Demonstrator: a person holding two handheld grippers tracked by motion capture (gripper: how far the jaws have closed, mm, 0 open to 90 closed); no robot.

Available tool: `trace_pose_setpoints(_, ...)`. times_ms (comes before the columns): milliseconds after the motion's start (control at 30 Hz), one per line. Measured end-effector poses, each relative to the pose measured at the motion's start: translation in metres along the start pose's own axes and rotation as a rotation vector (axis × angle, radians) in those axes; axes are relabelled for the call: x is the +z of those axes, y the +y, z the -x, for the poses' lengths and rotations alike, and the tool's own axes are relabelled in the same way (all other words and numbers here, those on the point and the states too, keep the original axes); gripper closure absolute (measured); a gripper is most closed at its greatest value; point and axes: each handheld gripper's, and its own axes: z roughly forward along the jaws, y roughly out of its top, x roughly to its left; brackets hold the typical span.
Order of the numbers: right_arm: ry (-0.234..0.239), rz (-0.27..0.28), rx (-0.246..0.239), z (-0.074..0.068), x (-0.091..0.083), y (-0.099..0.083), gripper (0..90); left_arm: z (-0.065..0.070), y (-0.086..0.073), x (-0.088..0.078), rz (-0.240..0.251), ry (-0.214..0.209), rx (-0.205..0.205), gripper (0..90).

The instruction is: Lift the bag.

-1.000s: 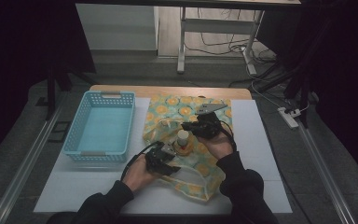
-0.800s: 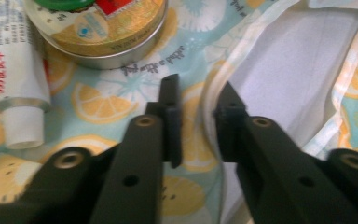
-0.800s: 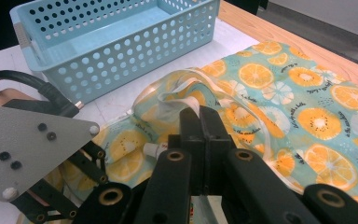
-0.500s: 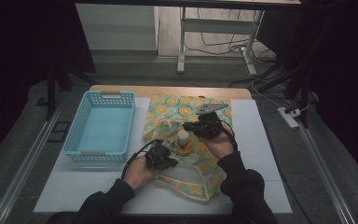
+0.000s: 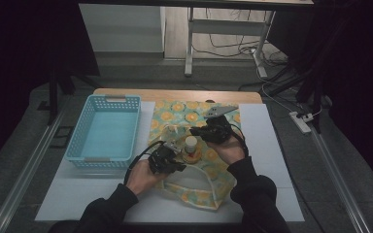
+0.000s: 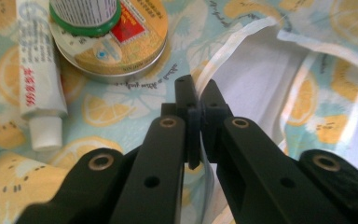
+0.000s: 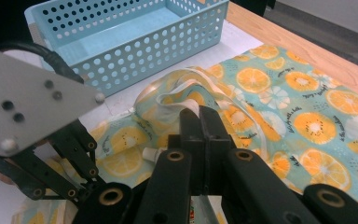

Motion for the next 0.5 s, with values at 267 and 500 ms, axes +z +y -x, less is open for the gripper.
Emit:
trace_pose_setpoints(267,0.019,-0.015,0.014,0.003,-0.004,0.000,90.0,0.001,0.009,-0.016,0.024,-0.024,-0.010,89.3)
trace_pose_setpoints(500,0.036,-0.015,0.003,0.002,-0.009,0.006,90.0,-0.002,0.021,-0.033,0.030,-0.050,-0.020,89.3)
